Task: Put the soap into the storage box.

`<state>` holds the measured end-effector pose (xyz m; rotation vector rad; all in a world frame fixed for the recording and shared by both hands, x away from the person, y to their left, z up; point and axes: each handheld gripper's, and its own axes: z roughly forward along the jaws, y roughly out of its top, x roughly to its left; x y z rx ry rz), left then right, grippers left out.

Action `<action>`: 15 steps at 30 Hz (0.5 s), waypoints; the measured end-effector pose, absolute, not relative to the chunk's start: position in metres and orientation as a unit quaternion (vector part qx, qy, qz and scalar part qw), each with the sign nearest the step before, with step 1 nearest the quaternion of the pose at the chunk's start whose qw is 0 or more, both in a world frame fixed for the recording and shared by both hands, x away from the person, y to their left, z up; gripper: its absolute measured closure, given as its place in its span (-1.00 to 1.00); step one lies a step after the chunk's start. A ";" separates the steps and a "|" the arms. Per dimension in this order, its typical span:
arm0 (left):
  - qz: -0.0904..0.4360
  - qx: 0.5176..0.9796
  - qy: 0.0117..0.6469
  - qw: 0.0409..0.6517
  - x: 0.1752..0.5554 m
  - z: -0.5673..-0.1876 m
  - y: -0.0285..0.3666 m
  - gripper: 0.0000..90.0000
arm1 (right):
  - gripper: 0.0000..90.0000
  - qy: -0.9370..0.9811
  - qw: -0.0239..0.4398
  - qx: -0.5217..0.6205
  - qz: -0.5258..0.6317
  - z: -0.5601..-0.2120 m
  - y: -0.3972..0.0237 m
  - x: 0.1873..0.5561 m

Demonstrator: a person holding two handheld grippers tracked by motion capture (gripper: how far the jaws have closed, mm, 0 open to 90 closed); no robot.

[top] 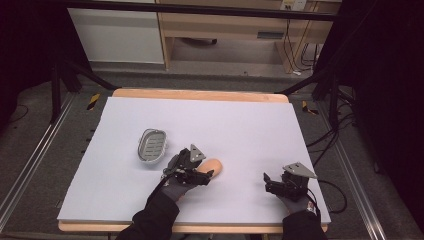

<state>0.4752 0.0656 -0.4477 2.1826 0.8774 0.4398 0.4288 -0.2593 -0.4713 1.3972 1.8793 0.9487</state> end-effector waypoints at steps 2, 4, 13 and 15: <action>0.169 0.851 0.339 0.363 0.476 -0.450 0.063 -0.50 | -0.85 0.709 0.303 0.527 0.358 -0.471 -0.259 0.429; 0.168 0.854 0.338 0.359 0.476 -0.451 0.062 -0.50 | -0.85 0.708 0.302 0.528 0.358 -0.471 -0.259 0.429; 0.167 0.860 0.333 0.349 0.480 -0.455 0.054 -0.50 | -0.85 0.710 0.300 0.527 0.358 -0.472 -0.259 0.429; 0.168 0.861 0.334 0.345 0.481 -0.457 0.052 -0.50 | -0.85 0.711 0.299 0.527 0.357 -0.472 -0.258 0.430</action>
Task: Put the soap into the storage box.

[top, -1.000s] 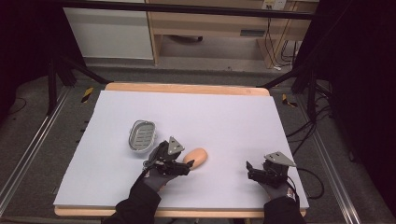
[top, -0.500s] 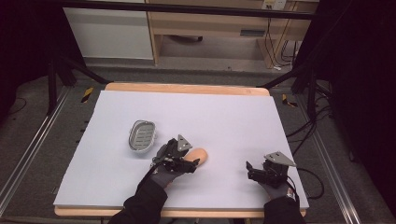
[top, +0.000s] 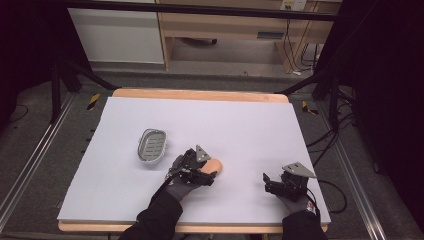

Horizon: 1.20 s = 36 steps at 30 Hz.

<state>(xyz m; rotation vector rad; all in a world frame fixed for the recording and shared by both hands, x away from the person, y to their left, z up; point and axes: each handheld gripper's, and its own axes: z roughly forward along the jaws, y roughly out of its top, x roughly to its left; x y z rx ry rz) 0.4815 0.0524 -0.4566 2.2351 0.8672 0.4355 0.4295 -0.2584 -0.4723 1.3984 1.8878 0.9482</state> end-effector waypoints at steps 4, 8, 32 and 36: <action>0.166 0.864 0.334 0.339 0.484 -0.460 0.049 -0.51 | -0.85 0.712 0.298 0.527 0.356 -0.472 -0.258 0.429; 0.166 0.865 0.336 0.334 0.486 -0.462 0.047 -0.52 | -0.85 0.712 0.299 0.526 0.356 -0.473 -0.258 0.430; 0.133 0.873 0.344 0.319 0.493 -0.475 0.041 -0.42 | -0.85 0.715 0.297 0.527 0.351 -0.474 -0.258 0.431; 0.132 0.874 0.342 0.320 0.493 -0.474 0.042 -0.39 | -0.85 0.715 0.296 0.527 0.351 -0.474 -0.258 0.431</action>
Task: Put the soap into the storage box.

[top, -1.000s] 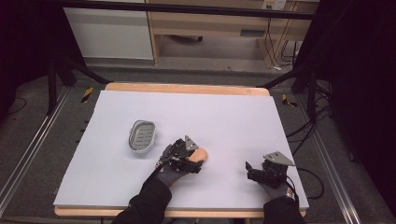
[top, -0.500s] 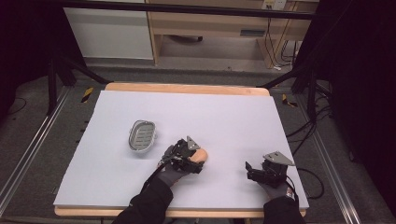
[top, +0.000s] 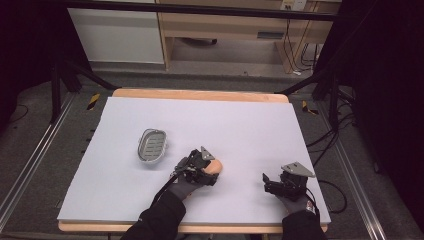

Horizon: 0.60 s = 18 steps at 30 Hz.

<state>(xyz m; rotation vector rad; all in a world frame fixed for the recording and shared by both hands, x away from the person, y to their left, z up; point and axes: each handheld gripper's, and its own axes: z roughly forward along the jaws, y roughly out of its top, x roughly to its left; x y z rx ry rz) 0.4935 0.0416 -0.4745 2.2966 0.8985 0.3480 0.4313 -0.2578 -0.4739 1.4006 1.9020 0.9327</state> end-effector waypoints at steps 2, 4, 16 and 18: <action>0.132 0.874 0.341 0.321 0.494 -0.475 0.042 -0.37 | -0.85 0.715 0.296 0.527 0.351 -0.474 -0.258 0.431; 0.131 0.874 0.341 0.321 0.494 -0.475 0.042 -0.36 | -0.85 0.715 0.296 0.527 0.351 -0.474 -0.258 0.431; 0.129 0.877 0.338 0.316 0.494 -0.473 0.041 -0.32 | -0.85 0.716 0.296 0.527 0.350 -0.474 -0.258 0.432; 0.132 0.877 0.338 0.315 0.493 -0.473 0.040 -0.31 | -0.85 0.716 0.296 0.527 0.350 -0.474 -0.258 0.431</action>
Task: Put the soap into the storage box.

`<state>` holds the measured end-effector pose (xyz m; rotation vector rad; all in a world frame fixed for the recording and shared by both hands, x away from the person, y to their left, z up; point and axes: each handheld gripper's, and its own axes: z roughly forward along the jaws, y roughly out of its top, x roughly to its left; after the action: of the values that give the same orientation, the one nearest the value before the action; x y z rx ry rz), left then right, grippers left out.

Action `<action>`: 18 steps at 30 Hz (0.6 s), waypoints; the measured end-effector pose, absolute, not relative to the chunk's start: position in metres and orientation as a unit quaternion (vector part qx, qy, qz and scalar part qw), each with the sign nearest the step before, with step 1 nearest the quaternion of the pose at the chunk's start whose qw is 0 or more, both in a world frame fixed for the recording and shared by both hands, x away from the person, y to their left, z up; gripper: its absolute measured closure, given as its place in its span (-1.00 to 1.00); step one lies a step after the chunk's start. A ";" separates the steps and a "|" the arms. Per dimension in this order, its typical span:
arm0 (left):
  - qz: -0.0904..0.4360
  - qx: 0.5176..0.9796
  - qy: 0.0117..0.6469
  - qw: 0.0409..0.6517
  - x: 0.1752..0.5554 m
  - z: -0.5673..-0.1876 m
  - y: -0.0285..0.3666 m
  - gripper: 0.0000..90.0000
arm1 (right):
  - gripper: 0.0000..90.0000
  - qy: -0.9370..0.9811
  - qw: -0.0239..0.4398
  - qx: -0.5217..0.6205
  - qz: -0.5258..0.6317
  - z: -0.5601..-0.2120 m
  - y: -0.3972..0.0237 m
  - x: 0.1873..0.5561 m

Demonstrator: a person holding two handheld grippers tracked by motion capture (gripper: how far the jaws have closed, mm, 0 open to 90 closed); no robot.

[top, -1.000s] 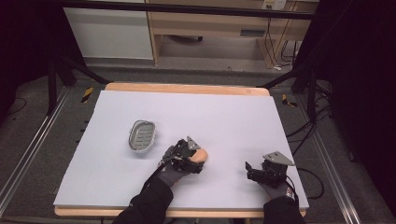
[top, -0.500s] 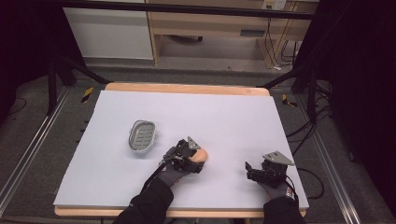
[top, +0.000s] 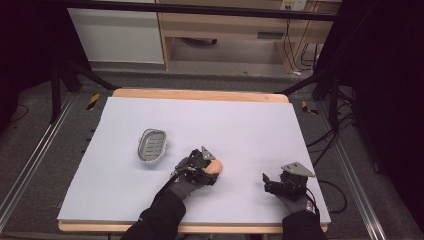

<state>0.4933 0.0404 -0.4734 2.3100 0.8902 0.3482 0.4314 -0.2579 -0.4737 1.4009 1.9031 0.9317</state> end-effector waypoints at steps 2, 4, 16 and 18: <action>0.133 0.877 0.338 0.315 0.493 -0.473 0.041 -0.31 | -0.85 0.715 0.296 0.527 0.351 -0.474 -0.258 0.431; 0.134 0.876 0.339 0.315 0.493 -0.473 0.041 -0.31 | -0.85 0.716 0.296 0.527 0.350 -0.474 -0.258 0.431; 0.140 0.872 0.338 0.326 0.483 -0.461 0.048 -0.31 | -0.85 0.716 0.297 0.527 0.350 -0.474 -0.258 0.431; 0.140 0.870 0.339 0.329 0.481 -0.457 0.050 -0.31 | -0.85 0.716 0.297 0.527 0.350 -0.474 -0.258 0.431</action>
<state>0.4814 0.0505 -0.4574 2.2773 0.8883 0.3663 0.4312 -0.2578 -0.4736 1.4008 1.9027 0.9293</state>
